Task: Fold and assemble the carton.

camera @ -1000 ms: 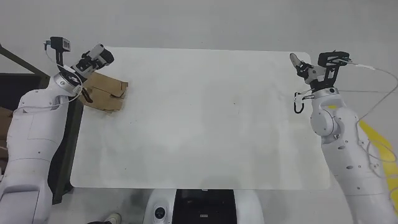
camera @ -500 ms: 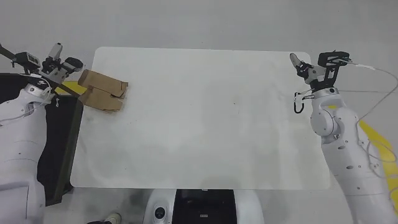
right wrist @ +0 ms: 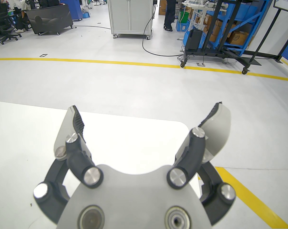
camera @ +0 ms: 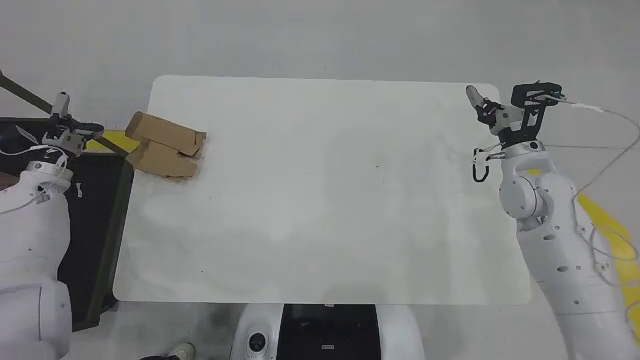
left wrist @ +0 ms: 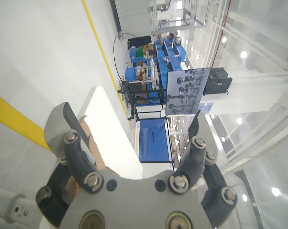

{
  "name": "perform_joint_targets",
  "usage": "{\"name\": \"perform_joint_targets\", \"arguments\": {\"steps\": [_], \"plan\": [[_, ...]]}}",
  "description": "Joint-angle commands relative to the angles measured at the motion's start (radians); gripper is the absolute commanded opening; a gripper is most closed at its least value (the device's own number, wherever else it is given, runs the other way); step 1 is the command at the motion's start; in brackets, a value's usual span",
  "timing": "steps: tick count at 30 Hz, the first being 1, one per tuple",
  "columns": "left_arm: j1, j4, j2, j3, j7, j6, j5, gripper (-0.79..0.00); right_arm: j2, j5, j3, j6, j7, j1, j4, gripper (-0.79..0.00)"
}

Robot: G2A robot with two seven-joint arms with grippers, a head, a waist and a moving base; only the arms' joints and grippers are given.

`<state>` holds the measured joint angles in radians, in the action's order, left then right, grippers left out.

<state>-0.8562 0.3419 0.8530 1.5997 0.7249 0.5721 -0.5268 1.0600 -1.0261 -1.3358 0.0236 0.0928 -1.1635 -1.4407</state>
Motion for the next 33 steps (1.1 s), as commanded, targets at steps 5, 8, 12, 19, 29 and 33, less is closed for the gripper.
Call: {"name": "perform_joint_targets", "arguments": {"steps": [5,8,12,19,29,33], "plan": [[0.027,-0.06,0.014,-0.043,-0.031,-0.052,0.083,0.0,0.0,0.0,0.0,0.0,0.0,0.0,0.0,0.0],[0.035,-0.073,0.023,-0.07,-0.046,-0.054,0.133,0.0,0.0,0.0,0.0,0.0,0.0,0.0,0.0,0.0],[0.045,-0.085,0.034,-0.094,-0.075,-0.039,0.179,0.0,0.0,0.0,0.0,0.0,0.0,0.0,0.0,0.0],[0.063,-0.094,0.05,-0.123,-0.059,-0.04,0.226,0.0,0.0,0.0,0.0,0.0,0.0,0.0,0.0,0.0],[0.087,-0.115,0.059,-0.134,-0.061,-0.077,0.249,-0.613,0.0,0.0,0.0,0.0,0.0,0.0,0.0,0.0],[0.092,-0.111,0.062,-0.155,-0.068,-0.074,0.3,-0.616,0.0,0.0,0.0,0.0,0.0,0.0,0.0,0.0]]}}
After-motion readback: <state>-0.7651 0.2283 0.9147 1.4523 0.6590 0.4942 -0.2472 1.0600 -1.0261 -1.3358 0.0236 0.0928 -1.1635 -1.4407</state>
